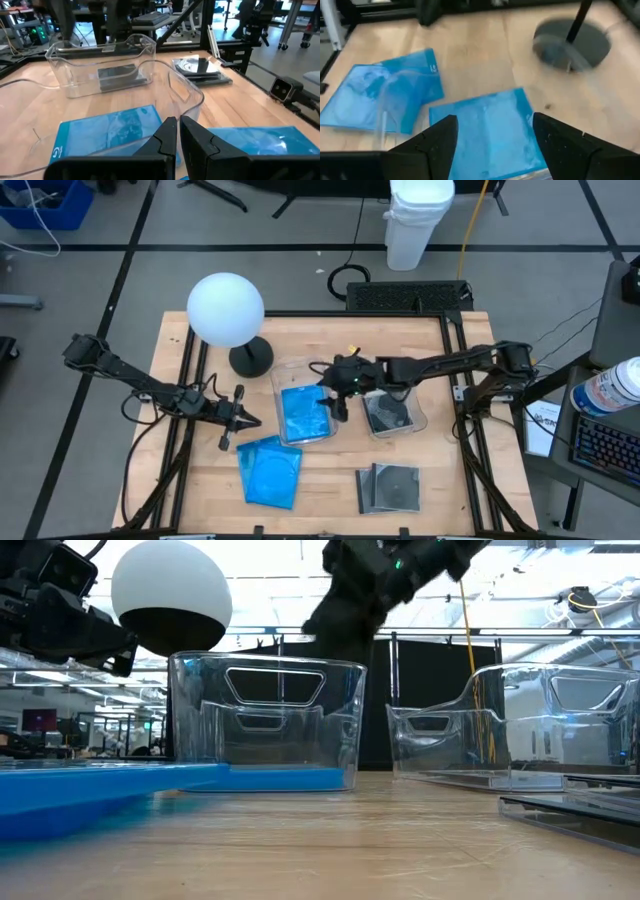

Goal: Pick & place jewel cases by type
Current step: Put the black CD case into the right transparent bin

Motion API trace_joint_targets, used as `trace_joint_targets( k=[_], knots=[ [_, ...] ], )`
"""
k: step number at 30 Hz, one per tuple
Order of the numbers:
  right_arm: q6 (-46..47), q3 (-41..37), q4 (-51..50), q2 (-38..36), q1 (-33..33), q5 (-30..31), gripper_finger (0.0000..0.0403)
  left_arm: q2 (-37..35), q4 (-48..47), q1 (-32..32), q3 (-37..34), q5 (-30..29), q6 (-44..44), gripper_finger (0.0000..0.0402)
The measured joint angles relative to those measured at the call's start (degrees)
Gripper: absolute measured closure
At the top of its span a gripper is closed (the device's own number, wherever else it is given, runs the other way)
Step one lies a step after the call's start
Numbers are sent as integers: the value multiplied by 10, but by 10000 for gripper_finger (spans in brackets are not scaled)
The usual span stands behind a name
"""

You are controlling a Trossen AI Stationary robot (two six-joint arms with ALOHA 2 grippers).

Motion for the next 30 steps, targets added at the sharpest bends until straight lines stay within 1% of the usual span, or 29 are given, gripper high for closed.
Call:
trace_joint_targets(
  k=[1,4,6,11,14,15,17,20,23,27,30],
  knots=[
    [-16,4,-9,-13,0,-3,161,0,-2,0,0,0,2,371],
    [-73,5,-19,-60,9,-45,183,0,-13,0,0,0,2,371],
    [-107,0,-36,-93,28,-43,209,0,-26,0,0,0,2,371],
    [-163,-47,-29,-159,75,14,310,0,-47,0,0,0,2,371],
    [-177,-99,33,-185,101,51,376,0,-39,-1,0,11,3,371],
    [-182,-121,66,-190,111,55,389,0,-29,-3,0,23,10,371],
    [-186,-159,137,-194,130,58,394,0,-8,-10,0,51,32,371],
    [-185,-201,208,-196,150,61,389,0,5,-21,0,51,34,371],
    [-197,-238,250,-195,170,65,397,0,5,-27,0,23,26,371],
    [-230,-280,330,-193,199,63,399,0,9,-37,0,-27,-16,371],
    [-267,-307,370,-193,222,64,401,2,8,-48,12,-57,-42,371]
  ],
)
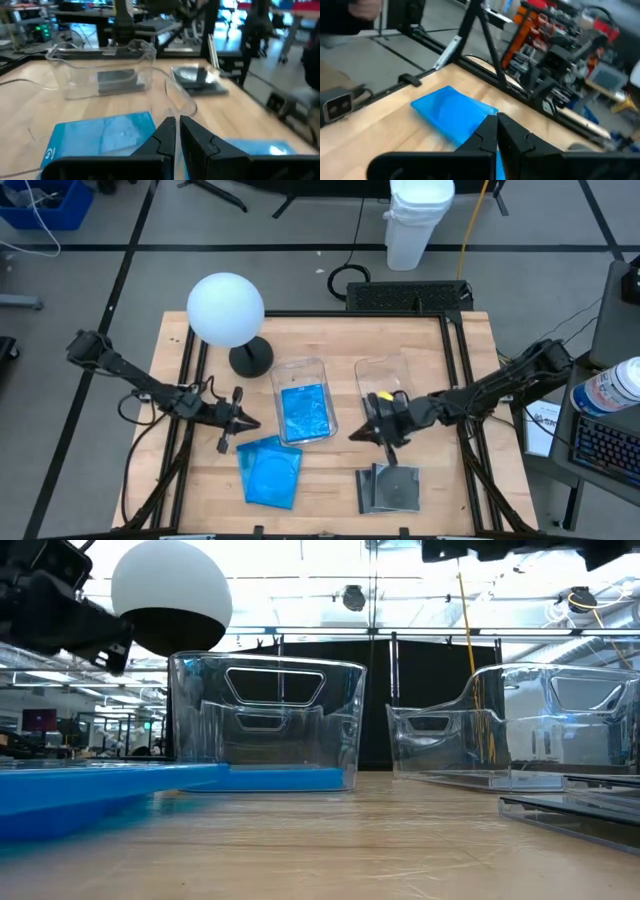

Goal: Pick & place jewel cases by type
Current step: Put the black CD case into the right transparent bin

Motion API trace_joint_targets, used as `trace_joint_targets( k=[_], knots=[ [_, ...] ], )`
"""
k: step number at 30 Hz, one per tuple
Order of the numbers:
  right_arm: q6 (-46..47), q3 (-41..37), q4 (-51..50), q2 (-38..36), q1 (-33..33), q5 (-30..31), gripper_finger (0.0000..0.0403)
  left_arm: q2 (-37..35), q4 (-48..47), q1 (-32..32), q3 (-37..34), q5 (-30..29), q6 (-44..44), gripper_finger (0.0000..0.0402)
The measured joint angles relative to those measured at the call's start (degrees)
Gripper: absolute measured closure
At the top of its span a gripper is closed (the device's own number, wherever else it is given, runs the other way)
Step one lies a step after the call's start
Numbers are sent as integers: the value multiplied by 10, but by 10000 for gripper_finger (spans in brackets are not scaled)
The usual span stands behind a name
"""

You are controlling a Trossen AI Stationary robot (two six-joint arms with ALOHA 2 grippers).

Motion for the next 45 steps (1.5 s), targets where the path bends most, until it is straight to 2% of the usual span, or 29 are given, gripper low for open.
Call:
trace_joint_targets(
  k=[4,11,21,23,25,28,30,33,39,43,45],
  knots=[
    [-24,-31,43,0,27,12,401,26,-7,-26,52,-12,-20,371],
    [-34,-49,72,0,63,129,402,156,-132,-84,221,-66,12,371],
    [-12,-49,85,-1,102,147,402,368,-153,-112,407,-70,26,371],
    [-4,-49,81,-5,125,208,402,407,-153,-112,437,-57,24,371],
    [1,-42,58,-11,157,319,402,446,-154,-113,465,-40,22,371],
    [25,-3,-61,-18,205,477,402,503,-155,-113,510,-23,9,371],
    [81,33,-151,-18,229,527,402,538,-155,-113,541,-17,-2,371],
    [216,83,-290,-18,249,532,402,592,-158,-111,584,-18,-4,371],
    [521,166,-600,-18,293,420,403,698,-154,-101,676,-18,20,371],
    [691,189,-742,-15,336,369,403,767,-156,-87,749,-18,45,371],
    [773,189,-777,-15,355,343,403,798,-172,-77,790,-13,46,371]
  ],
)
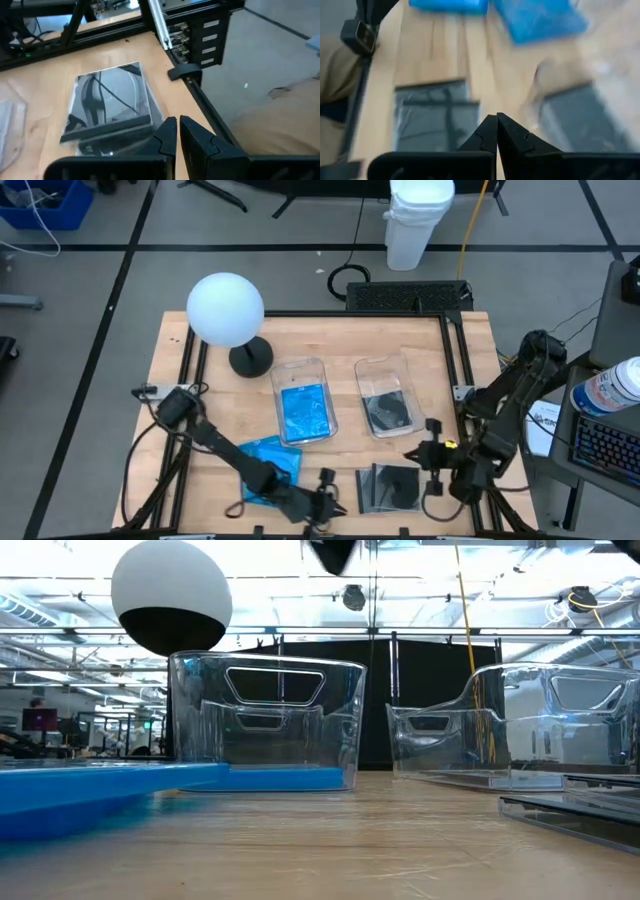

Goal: Pick & place jewel cases by type
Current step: Put the black CD case into the right transparent bin

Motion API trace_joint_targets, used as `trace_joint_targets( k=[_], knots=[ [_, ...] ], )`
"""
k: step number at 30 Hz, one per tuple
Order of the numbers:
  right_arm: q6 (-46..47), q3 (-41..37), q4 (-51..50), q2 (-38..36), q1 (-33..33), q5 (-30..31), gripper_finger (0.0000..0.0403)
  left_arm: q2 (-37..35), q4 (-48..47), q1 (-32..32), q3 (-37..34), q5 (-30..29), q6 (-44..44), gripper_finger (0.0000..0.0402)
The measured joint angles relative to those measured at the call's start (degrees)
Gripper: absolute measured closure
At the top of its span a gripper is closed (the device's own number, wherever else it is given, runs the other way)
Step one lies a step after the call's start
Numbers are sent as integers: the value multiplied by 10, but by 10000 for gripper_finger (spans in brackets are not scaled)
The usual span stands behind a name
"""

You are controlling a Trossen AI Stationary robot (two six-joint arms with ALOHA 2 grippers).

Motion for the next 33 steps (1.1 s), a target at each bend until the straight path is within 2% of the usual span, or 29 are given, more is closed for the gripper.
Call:
trace_joint_targets(
  k=[6,10,13,19,23,27,30,33],
  knots=[
    [173,-36,-3,0,33,-94,403,69,-60,28,91,-2,15,371],
    [236,-64,9,0,49,-84,403,80,-65,44,101,-3,17,371],
    [281,-79,4,0,52,-108,403,80,-69,52,101,-4,19,371],
    [390,-114,-59,0,59,-107,403,80,-77,62,101,43,26,371],
    [443,-128,-111,-11,62,-112,403,80,-98,61,101,46,32,371],
    [466,-145,-136,-53,74,-122,403,80,-116,58,101,46,46,371],
    [498,-182,-106,-100,80,-123,403,79,-120,57,101,47,46,371],
    [487,-234,3,-145,80,-124,403,80,-120,58,101,47,49,371]
  ],
)
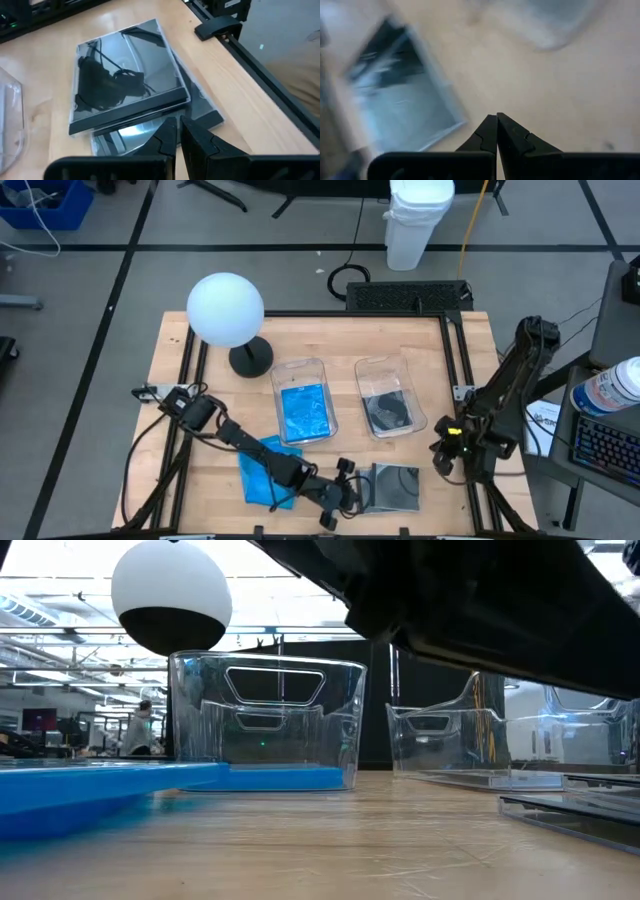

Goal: Pick & place jewel cases by type
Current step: Put the black CD case into the right transparent bin

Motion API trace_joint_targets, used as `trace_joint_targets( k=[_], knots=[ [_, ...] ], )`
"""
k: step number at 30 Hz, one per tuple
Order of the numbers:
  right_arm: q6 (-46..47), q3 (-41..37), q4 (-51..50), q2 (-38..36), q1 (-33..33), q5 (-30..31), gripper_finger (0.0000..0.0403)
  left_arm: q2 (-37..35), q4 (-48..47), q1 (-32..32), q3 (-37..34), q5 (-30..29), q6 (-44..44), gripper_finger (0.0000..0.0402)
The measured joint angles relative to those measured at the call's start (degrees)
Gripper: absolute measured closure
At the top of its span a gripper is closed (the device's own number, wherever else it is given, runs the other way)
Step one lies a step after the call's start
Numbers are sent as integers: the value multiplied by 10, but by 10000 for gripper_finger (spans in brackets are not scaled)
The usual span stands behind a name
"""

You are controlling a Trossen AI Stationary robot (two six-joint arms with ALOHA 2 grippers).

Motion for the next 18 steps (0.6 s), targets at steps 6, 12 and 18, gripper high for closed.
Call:
trace_joint_targets(
  k=[6,12,18],
  knots=[
    [-35,-108,184,-68,-7,0,403,0,0,0,0,0,9,371],
    [-57,-169,265,-90,-35,-16,381,0,1,1,0,0,22,371],
    [-88,-174,257,-101,-61,-48,293,0,6,1,0,6,26,371]
  ],
)
